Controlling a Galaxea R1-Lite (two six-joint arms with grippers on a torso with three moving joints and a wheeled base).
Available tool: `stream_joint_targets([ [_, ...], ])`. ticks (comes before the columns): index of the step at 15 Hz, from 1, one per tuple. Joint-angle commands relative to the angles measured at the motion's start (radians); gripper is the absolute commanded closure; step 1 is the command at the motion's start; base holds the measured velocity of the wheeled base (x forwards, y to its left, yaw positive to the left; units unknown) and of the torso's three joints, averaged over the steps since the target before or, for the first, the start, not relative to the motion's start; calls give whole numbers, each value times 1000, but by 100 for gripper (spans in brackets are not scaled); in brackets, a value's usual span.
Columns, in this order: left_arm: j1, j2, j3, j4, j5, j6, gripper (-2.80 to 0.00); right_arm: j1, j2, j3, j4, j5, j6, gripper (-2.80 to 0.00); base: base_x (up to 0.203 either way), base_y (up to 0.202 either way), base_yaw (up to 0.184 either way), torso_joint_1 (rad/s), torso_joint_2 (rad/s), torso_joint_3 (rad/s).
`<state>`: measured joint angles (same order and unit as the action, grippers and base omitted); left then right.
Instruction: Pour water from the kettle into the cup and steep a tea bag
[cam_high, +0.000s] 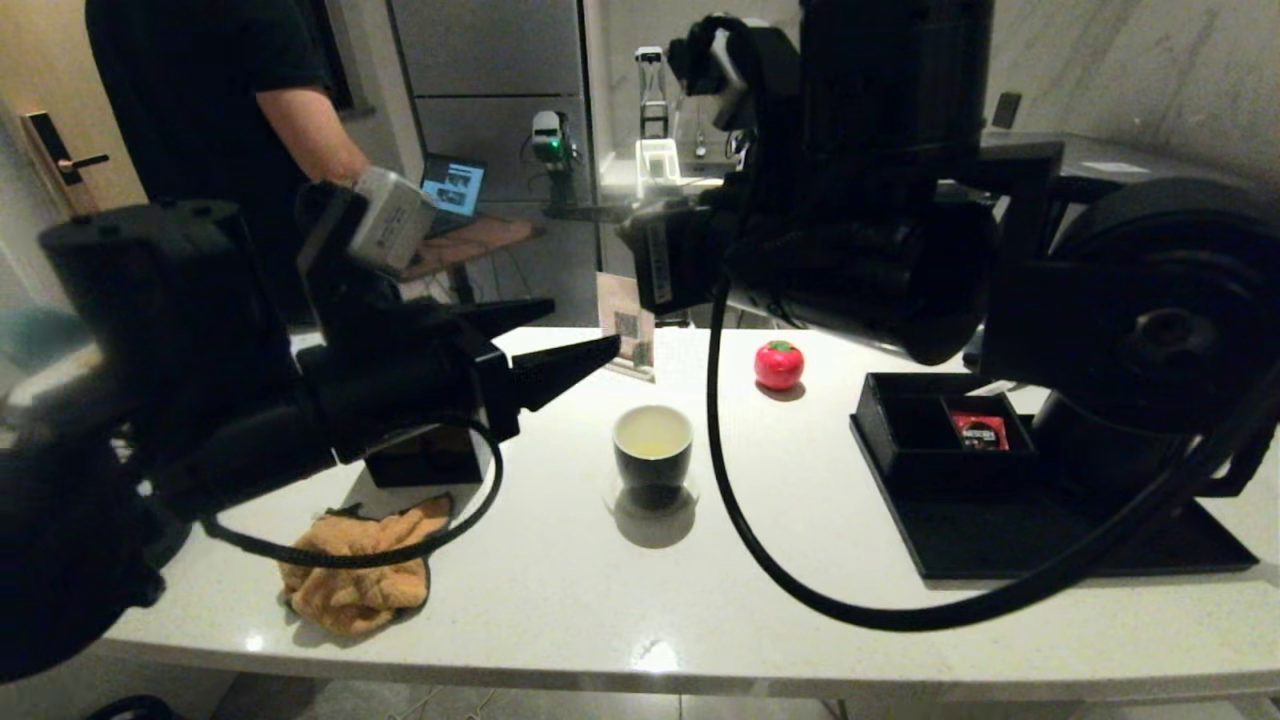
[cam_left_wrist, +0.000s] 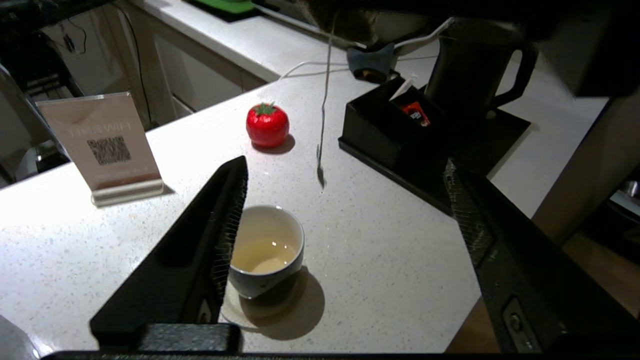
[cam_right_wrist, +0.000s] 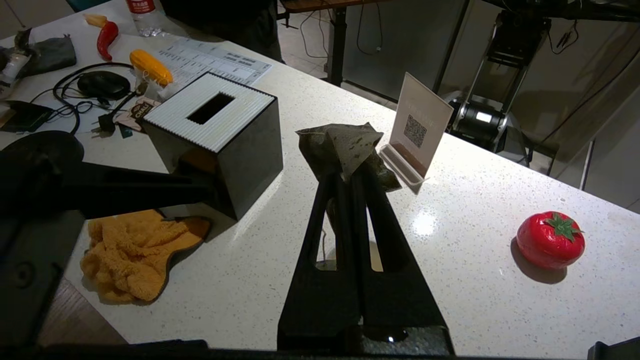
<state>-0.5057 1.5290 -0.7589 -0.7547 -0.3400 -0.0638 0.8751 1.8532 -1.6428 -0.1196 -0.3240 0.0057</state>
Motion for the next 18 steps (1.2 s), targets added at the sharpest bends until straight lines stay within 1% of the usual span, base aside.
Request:
stream_joint_targets([
  [1, -6, 33, 0, -6, -1, -4, -280, 1, 0, 0, -1, -1, 0, 0, 0, 0, 0, 0, 0, 0],
  [3, -5, 50, 1, -21, -1, -4, -280, 1, 0, 0, -2, -1, 0, 0, 0, 0, 0, 0, 0, 0],
  [6, -13, 98, 2, -95, 5, -5, -280, 1, -3, 0, -3, -1, 0, 0, 0, 0, 0, 0, 0, 0],
  [11, -58, 141, -2, -116, 13, -5, -280, 4, -22, -3, -2, -1, 0, 0, 0, 0, 0, 0, 0, 0],
  [13, -62, 156, -2, -155, 15, -7, -280, 11, -29, 0, -2, -1, 0, 0, 0, 0, 0, 0, 0, 0],
  [18, -65, 162, -2, -180, 15, -5, -280, 39, -31, 1, -2, -3, -1, 0, 0, 0, 0, 0, 0, 0],
])
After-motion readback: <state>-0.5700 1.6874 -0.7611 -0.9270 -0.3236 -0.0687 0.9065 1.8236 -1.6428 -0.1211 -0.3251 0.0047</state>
